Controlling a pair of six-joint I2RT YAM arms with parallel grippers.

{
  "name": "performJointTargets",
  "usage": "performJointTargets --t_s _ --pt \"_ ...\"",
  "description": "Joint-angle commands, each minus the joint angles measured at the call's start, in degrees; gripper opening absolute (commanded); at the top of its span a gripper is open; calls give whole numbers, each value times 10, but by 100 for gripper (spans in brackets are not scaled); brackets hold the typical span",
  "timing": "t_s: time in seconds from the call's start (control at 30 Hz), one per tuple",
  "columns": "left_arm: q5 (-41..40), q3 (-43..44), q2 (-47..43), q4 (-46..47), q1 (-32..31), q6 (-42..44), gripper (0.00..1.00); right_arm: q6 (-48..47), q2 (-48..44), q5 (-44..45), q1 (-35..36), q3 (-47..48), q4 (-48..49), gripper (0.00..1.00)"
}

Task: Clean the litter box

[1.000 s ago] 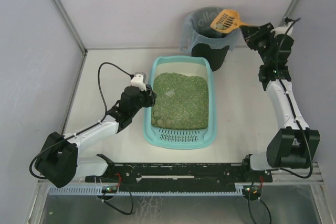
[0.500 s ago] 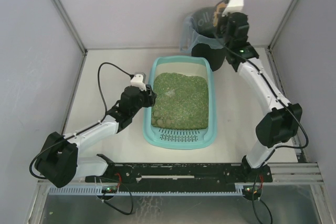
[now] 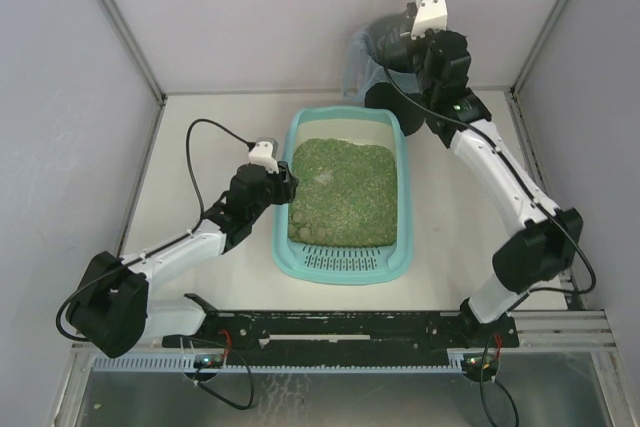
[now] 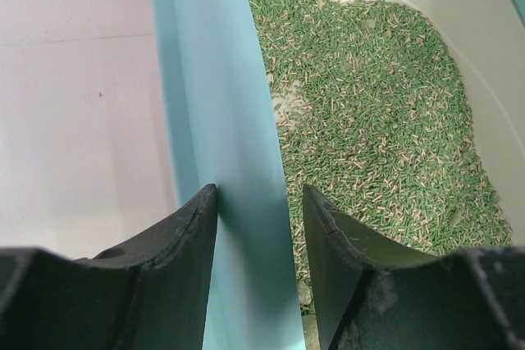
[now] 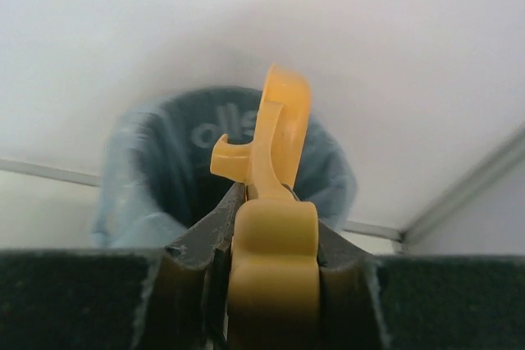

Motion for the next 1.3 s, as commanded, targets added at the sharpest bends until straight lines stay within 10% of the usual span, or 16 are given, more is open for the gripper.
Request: performJointTargets --t_s 0.0,0.57,0.97,1.27 --pt "34 22 2 12 -9 -9 49 95 -115 -135 14 -29 10 0" --pt "30 19 -5 11 -9 -8 49 297 -241 -428 -7 -177 -150 0" --pt "29 20 -4 10 -9 -9 49 212 -156 -215 136 -136 -425 0" --pt "33 22 2 11 -9 -10 49 95 -98 -568 137 -154 -393 0"
